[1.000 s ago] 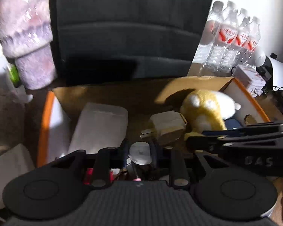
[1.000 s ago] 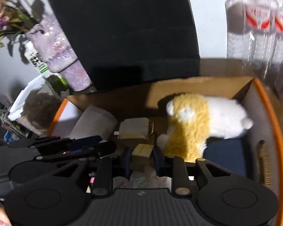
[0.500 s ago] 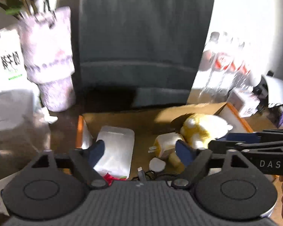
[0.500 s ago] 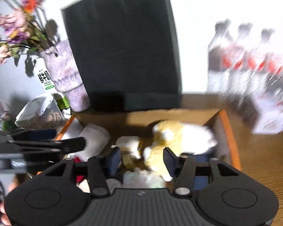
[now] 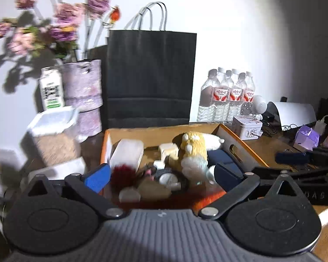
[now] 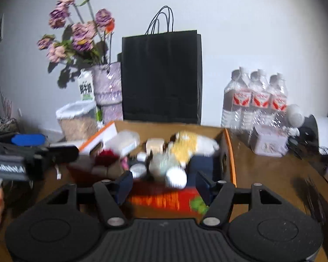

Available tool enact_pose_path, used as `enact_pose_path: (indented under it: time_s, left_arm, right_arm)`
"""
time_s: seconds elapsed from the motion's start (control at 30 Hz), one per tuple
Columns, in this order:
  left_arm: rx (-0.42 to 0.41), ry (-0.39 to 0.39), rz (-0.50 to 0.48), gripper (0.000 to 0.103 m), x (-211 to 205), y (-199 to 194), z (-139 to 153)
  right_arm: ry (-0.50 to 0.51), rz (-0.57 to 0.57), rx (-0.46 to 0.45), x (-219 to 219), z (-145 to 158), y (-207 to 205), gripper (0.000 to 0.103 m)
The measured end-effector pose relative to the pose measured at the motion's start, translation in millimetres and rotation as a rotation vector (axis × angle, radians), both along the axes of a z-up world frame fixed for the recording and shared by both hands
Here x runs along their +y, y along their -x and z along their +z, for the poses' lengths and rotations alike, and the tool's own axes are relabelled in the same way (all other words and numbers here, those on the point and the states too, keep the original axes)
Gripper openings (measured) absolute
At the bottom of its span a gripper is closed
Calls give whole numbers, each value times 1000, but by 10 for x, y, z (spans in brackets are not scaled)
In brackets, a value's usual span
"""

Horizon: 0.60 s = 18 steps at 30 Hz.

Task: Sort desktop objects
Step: 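Carry the tan block and white cap into the box, open both tools, then grasp the lavender mesh pouch with both tools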

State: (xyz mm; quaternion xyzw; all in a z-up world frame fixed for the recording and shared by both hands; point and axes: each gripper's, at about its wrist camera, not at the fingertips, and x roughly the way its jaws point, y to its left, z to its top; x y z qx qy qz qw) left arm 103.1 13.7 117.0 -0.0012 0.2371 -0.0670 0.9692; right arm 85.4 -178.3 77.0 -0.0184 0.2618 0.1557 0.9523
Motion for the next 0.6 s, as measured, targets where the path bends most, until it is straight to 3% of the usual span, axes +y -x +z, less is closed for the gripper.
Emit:
enact_pose_path:
  time_s: [0.2,0.27,0.37,0.5,0.6]
  left_arm:
    - [-39,-37,71,103,-60,706,-310]
    - [-4,2,77,103,-24,881,-452]
    - [55,61,86,103,14,1135,-690]
    - [72,-4,105,103,14,1416,-902]
    - [51,-32,126,103,29,1598,-949]
  right_arm:
    - [-3,13,-6,-55,-317,631,64]
    - [-20,12,4,-96,-432,811,70]
    - [-35,7,39,-156,-621,1051,72]
    - [-38,13,110,-187,-808,1294,71]
    - [-35,5,97,-161,-872,1503,71]
